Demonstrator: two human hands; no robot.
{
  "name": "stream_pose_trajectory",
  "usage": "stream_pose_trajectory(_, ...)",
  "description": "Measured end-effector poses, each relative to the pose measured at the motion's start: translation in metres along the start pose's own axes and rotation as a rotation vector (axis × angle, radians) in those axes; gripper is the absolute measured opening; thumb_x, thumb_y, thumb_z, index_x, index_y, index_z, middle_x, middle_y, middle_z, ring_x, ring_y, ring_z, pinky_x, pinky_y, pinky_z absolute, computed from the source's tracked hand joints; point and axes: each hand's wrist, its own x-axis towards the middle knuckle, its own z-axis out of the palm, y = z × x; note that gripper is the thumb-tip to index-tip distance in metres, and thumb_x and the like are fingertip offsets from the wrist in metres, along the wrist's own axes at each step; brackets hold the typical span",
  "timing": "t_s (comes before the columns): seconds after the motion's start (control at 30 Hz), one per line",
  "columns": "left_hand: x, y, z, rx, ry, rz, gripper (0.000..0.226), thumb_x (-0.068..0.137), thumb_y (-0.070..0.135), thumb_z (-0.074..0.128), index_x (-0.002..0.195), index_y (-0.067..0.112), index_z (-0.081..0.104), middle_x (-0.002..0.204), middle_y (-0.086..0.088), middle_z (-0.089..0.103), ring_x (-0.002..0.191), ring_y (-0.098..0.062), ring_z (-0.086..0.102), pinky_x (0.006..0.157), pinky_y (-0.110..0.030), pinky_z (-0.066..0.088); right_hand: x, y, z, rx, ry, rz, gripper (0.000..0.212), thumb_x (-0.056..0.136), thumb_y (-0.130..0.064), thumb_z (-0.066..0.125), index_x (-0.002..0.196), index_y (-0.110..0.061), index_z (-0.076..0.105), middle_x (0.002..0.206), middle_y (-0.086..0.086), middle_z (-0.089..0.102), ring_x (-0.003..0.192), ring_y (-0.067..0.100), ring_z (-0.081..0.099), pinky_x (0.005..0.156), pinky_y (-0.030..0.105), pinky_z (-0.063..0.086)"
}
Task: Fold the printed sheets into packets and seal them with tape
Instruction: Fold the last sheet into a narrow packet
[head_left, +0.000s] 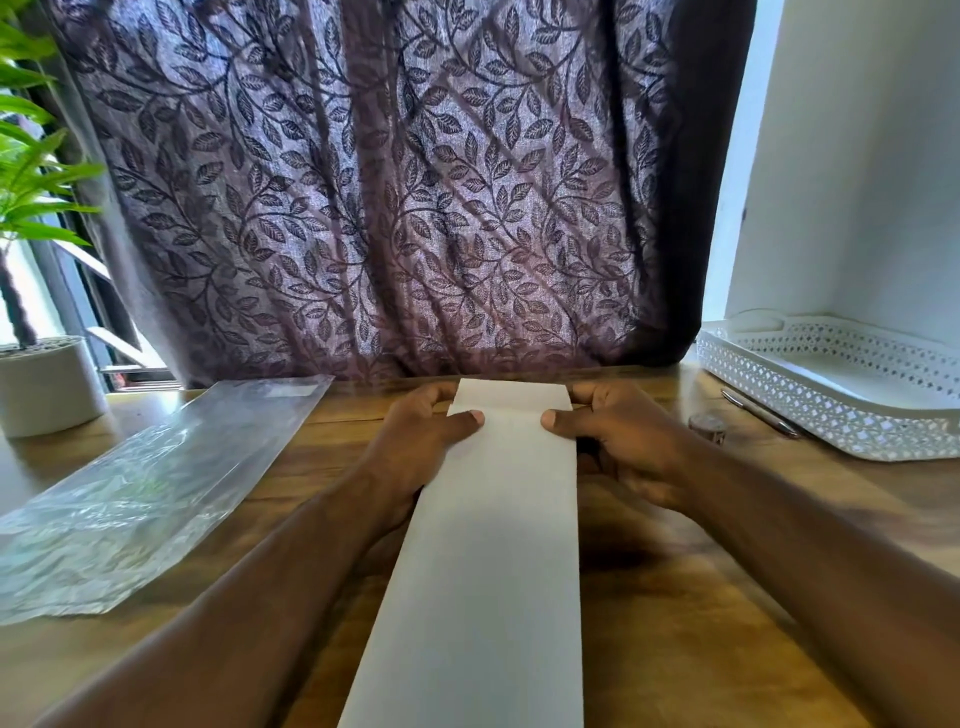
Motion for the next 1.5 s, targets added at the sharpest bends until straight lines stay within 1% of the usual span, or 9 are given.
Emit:
stream_pose_trajectory(0.13,0.001,-0.004,-0.005,-0.049,0.008,-0.010,0.021,0.090,-0.002,0.064,0.111,0.004,0.065,0.102,-0.019,0.075,0.091,-0.040,0.072,0.081,-0.052,0.060,0.002,0.001,-0.002,0.006,0.007,0.009,0.023,0.094,-0.001,0.063,0.116,-0.003,0.070,0.110,0.017,0.075,0.099,0.030,0.073,0.089,0.047,0.060)
stream_pose_trajectory(0.33,0.000,0.000,-0.010,-0.071,0.004,-0.008,0.017,0.089,-0.006,0.059,0.092,0.009,0.066,0.079,-0.017,0.066,0.060,-0.025,0.059,0.053,-0.027,0.051,-0.005,-0.006,-0.007,0.067,-0.084,-0.002,0.028,0.097,0.007,0.046,0.105,0.004,0.073,0.106,0.017,0.076,0.085,0.024,0.075,0.067,0.035,0.063)
stream_pose_trajectory(0.53,0.002,-0.002,-0.009,-0.093,0.008,-0.011,0.018,0.092,0.021,0.066,0.080,0.008,0.070,0.071,-0.013,0.065,0.059,-0.022,0.059,0.060,-0.031,0.051,-0.002,-0.001,-0.006,0.030,-0.053,-0.029,0.018,0.087,0.000,0.071,0.102,0.009,0.069,0.094,0.018,0.075,0.083,0.023,0.074,0.068,0.031,0.062)
stream_pose_trajectory(0.73,0.009,-0.009,-0.014,0.080,-0.035,-0.046,0.015,0.088,0.009,0.073,0.103,0.009,0.074,0.100,-0.014,0.077,0.090,-0.031,0.073,0.087,-0.048,0.060,-0.001,0.000,-0.006,-0.100,0.006,-0.060,0.030,0.083,0.007,0.073,0.109,-0.008,0.069,0.089,0.022,0.074,0.079,0.028,0.073,0.062,0.030,0.060)
stream_pose_trajectory(0.93,0.012,-0.016,-0.012,0.402,-0.079,0.134,0.004,0.089,0.010,0.073,0.089,0.013,0.071,0.053,0.010,0.064,0.052,-0.004,0.059,0.059,-0.028,0.053,0.008,0.006,-0.003,-0.623,0.019,-0.169,0.011,0.087,-0.011,0.075,0.097,-0.016,0.079,0.088,0.004,0.078,0.079,0.012,0.071,0.071,0.029,0.056)
stream_pose_trajectory(1.1,0.012,-0.019,0.000,0.650,-0.084,0.337,0.016,0.085,0.024,0.076,0.072,0.030,0.069,0.053,0.014,0.053,0.047,0.000,0.040,0.050,-0.021,0.031,0.013,0.007,0.018,-0.951,-0.031,-0.356,0.011,0.086,-0.031,0.077,0.090,-0.021,0.080,0.080,-0.009,0.072,0.069,0.000,0.062,0.059,0.013,0.043)
stream_pose_trajectory(1.2,0.016,-0.020,-0.001,0.649,-0.026,0.339,0.016,0.085,0.024,0.076,0.071,0.028,0.069,0.054,0.019,0.057,0.052,0.000,0.047,0.052,-0.020,0.037,0.014,0.002,0.015,-0.985,-0.040,-0.338,0.012,0.088,-0.030,0.075,0.081,-0.020,0.077,0.070,-0.009,0.066,0.063,0.000,0.056,0.057,0.017,0.040)
stream_pose_trajectory(1.33,0.023,-0.024,-0.010,0.594,0.039,0.273,0.008,0.079,0.034,0.077,0.073,0.031,0.074,0.076,0.009,0.074,0.078,-0.020,0.069,0.077,-0.044,0.058,0.013,0.000,-0.007,-0.826,-0.092,-0.164,0.017,0.089,-0.022,0.076,0.079,-0.009,0.075,0.072,0.007,0.072,0.058,0.006,0.061,0.055,0.025,0.049)
stream_pose_trajectory(1.5,0.023,-0.022,-0.019,0.583,0.089,0.259,0.009,0.082,0.033,0.079,0.081,0.024,0.078,0.080,0.001,0.076,0.082,-0.030,0.071,0.078,-0.051,0.057,0.006,0.002,-0.024,-0.486,-0.122,0.072,0.009,0.090,-0.009,0.073,0.091,0.000,0.073,0.081,0.017,0.076,0.066,0.021,0.072,0.058,0.031,0.058)
